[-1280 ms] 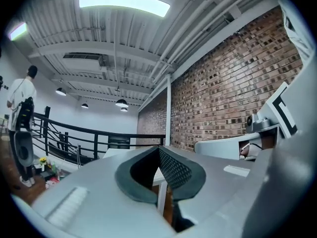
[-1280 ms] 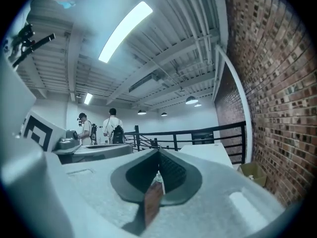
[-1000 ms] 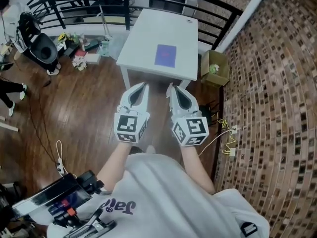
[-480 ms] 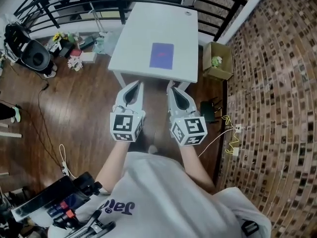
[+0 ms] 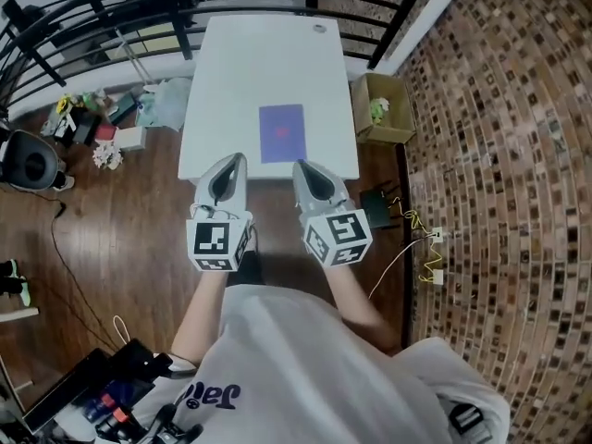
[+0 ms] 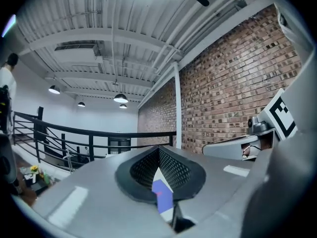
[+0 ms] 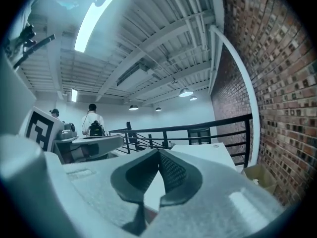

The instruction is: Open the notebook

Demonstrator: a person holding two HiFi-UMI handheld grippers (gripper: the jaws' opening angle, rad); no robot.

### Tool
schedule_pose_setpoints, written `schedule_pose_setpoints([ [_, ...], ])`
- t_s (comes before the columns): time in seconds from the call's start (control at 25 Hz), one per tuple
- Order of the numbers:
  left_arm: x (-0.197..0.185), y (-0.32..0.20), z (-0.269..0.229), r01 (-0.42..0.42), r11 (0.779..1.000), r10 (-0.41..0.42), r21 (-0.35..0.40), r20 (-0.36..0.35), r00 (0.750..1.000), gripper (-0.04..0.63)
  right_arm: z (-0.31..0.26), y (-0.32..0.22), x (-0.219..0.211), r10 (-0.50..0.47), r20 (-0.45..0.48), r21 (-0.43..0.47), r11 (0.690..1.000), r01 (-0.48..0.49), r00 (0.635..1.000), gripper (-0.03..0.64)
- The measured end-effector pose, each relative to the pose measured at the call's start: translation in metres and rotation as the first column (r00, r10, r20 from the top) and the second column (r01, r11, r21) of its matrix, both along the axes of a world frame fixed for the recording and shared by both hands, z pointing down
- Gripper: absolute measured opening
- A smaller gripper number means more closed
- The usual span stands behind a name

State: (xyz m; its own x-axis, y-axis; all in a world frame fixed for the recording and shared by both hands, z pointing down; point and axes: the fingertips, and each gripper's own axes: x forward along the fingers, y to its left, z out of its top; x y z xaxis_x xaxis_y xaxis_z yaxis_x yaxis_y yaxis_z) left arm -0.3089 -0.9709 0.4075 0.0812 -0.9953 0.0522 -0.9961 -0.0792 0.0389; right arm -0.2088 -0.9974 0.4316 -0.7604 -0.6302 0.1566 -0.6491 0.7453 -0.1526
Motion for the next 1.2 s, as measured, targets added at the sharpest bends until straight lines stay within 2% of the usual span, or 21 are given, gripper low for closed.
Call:
schedule_pose_setpoints([
  [0.2,-0.044,-0.051,-0.004,-0.065,0.997,0.065,0.029,0.008,0.998,0.017,0.002,-0.044,-0.043,0.026,-0.027,-0.016,1.0,-0.026,0.999,-0.012],
  [0.36,-0.058,-0.084,0.004,-0.132,0.991,0.132,0.02,-0.005,0.991,0.017,0.022,-0.078,-0.045,0.063,-0.047,-0.082,0.994,-0.067,0.997,-0.012],
  [0.52,-0.057,-0.109,0.027,-0.188,0.982,0.188,-0.028,-0.008,0.982,0.017,0.05,-0.117,-0.016,0.114,-0.066,-0.155,0.98,-0.123,0.991,-0.012],
  [0.64,-0.048,-0.131,0.049,-0.22,0.973,0.219,-0.066,-0.022,0.976,0.017,0.074,-0.148,0.009,0.114,-0.111,-0.187,0.973,-0.134,0.987,-0.012],
  [0.84,-0.035,-0.162,0.085,-0.231,0.964,0.228,-0.129,-0.037,0.973,0.017,0.124,-0.187,0.053,-0.006,-0.214,-0.266,0.962,-0.052,0.977,-0.011],
  [0.96,-0.03,-0.179,0.103,-0.246,0.956,0.242,-0.161,-0.041,0.969,0.017,0.144,-0.216,0.102,-0.1,-0.302,-0.303,0.953,0.004,0.948,-0.011],
  [1.0,-0.031,-0.185,0.108,-0.247,0.954,0.244,-0.17,-0.041,0.969,0.017,0.148,-0.228,0.118,-0.133,-0.331,-0.313,0.949,0.024,0.934,0.015],
  [1.04,-0.032,-0.19,0.114,-0.246,0.952,0.243,-0.182,-0.042,0.969,0.017,0.15,-0.239,0.132,-0.17,-0.359,-0.327,0.944,0.046,0.918,0.07],
  [1.12,-0.034,-0.197,0.127,-0.243,0.948,0.239,-0.207,-0.045,0.97,0.017,0.157,-0.258,0.151,-0.256,-0.411,-0.363,0.926,0.101,0.875,0.117],
  [1.16,-0.035,-0.2,0.133,-0.242,0.945,0.237,-0.218,-0.046,0.97,0.017,0.162,-0.265,0.155,-0.309,-0.427,-0.391,0.911,0.135,0.85,0.18],
  [1.2,-0.037,-0.204,0.139,-0.242,0.943,0.237,-0.229,-0.048,0.97,0.017,0.169,-0.271,0.156,-0.37,-0.434,-0.429,0.887,0.173,0.821,0.303],
])
